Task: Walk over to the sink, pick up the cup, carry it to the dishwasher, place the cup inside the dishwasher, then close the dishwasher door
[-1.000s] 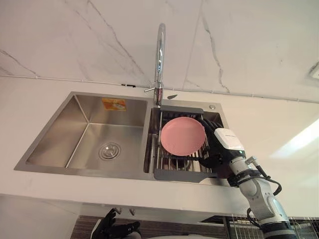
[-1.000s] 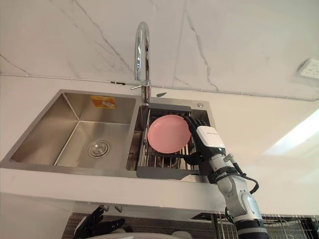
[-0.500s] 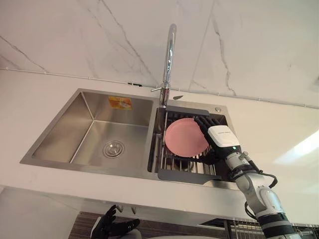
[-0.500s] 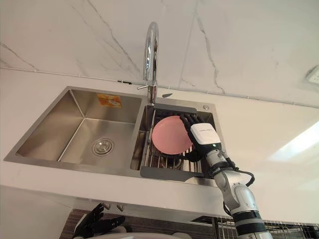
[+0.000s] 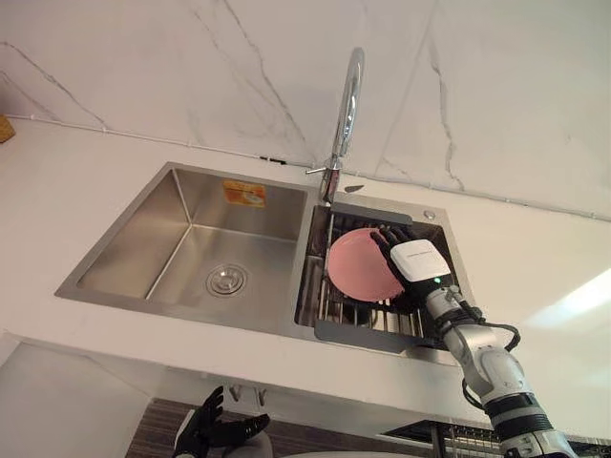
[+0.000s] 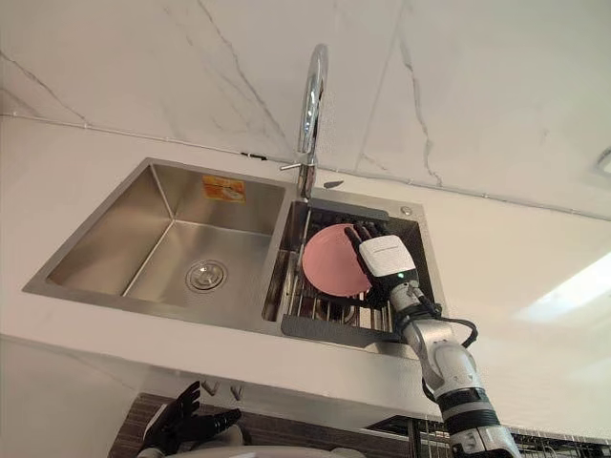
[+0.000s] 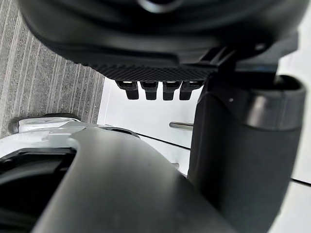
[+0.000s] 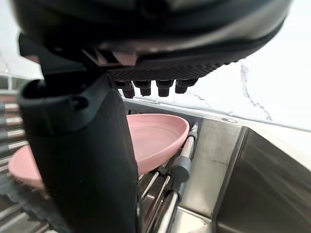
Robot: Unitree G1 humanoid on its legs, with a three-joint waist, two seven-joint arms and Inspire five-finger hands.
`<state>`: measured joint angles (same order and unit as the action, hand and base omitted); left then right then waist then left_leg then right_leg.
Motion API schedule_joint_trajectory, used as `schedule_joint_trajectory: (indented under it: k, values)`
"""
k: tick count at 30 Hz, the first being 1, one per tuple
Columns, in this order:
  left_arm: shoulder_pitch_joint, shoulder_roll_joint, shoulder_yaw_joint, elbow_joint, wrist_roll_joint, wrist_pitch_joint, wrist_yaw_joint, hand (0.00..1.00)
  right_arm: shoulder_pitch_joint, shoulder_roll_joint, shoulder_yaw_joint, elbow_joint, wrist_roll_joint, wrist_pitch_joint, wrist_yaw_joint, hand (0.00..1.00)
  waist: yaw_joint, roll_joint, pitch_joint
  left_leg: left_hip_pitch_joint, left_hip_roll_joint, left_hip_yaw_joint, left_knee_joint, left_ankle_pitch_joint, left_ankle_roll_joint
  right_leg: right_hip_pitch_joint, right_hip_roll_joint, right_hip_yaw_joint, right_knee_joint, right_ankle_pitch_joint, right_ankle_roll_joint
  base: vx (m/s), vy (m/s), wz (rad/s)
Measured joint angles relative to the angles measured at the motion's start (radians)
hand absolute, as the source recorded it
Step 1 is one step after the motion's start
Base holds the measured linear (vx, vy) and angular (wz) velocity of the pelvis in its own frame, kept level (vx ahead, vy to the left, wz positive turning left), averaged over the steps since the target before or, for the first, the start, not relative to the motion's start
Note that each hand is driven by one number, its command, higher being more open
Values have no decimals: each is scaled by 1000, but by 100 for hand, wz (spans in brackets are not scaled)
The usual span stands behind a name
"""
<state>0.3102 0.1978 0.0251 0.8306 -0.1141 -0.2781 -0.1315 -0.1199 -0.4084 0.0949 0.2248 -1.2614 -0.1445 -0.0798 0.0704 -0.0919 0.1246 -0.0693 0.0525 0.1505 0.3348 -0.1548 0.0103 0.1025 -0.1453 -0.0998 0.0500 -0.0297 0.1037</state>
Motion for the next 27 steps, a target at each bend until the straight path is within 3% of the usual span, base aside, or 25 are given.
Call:
schedule_joint_trajectory:
  k: [7,11,16,23,24,27]
  values:
    - [-2,-3,2,-1,0,2,0,100,-23,0,1,37,-19,19,-72,100,2,6,9,-2,4,0,7,-7,-4,2,4,0,-2,0,-1,0,0,0]
    - [-3,-6,8,-3,0,2,-3,100,-24,0,3,42,-71,-2,-116,100,2,8,12,-6,10,-1,14,-10,-5,2,10,1,-4,0,-1,0,0,0]
    - [-14,-5,11,-11,-1,11,-20,100,-37,0,53,39,-191,-64,-106,100,17,5,25,-10,24,-5,35,-20,-10,8,21,0,-4,-2,-6,-27,-17,1]
    - [-15,-5,13,-13,-1,12,-25,100,-47,-2,73,39,-234,-65,-76,100,23,4,26,-14,25,-6,41,-22,-10,8,22,-1,-4,-2,-8,0,0,0]
    - [-15,-5,13,-13,-1,13,-26,100,-51,-2,75,39,-234,-64,-63,0,24,3,26,-14,26,-7,42,-22,-9,8,23,-1,-4,-2,-8,0,0,0]
    - [-20,-4,15,-13,-1,18,-28,100,-74,-1,95,39,-234,-47,3,0,28,2,27,-18,30,-8,51,-24,-7,9,26,-1,-2,-2,-8,0,0,0]
